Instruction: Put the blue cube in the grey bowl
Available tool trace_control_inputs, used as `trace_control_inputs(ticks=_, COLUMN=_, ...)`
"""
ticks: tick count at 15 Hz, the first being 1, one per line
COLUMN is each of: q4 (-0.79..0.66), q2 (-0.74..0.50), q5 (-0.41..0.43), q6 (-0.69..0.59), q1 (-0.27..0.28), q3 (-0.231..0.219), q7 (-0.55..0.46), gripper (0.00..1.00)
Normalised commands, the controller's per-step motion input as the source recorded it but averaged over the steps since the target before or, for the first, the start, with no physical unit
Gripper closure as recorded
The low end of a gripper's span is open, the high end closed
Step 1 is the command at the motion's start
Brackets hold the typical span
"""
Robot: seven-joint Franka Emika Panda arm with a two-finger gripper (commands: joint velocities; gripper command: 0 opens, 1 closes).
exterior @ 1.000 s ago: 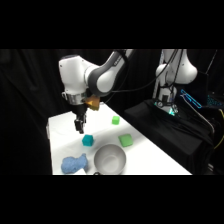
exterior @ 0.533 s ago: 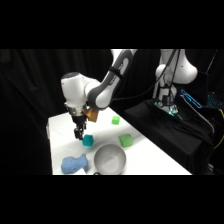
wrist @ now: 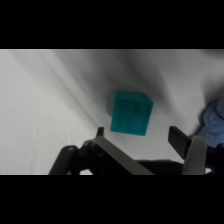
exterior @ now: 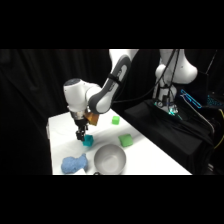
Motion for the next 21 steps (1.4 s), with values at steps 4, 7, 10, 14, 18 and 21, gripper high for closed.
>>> trace_control_inputs(ticks=4, q4=-0.08, q2=0.04, q5=0.114, q6=0.25, q1=0.041, q3=-0.048, q7=0.02, gripper=0.00)
trace_control_inputs(ticks=7, q4=-0.09, q2=0.04, q5=0.161, q6=0.26, q1=0.015, q3=-0.010, q7=-0.04, gripper=0.00)
trace_control_inputs(ticks=10, q4=-0.09, q2=0.02, q5=0.193, q6=0.25, q1=-0.022, q3=0.027, q7=-0.10, gripper=0.00)
trace_control_inputs(ticks=14, q4=-0.09, q2=0.00, q5=0.185, q6=0.23, q1=-0.016, q3=0.039, q7=-0.12, gripper=0.28)
trace_control_inputs(ticks=18, q4=-0.08, q2=-0.02, q5=0.136, q6=0.24, q1=0.023, q3=-0.007, q7=-0.12, gripper=0.62)
trace_control_inputs(ticks=21, q4=-0.10, q2=-0.08, q5=0.109, q6=0.19, q1=0.056, q3=-0.037, q7=-0.11, gripper=0.69)
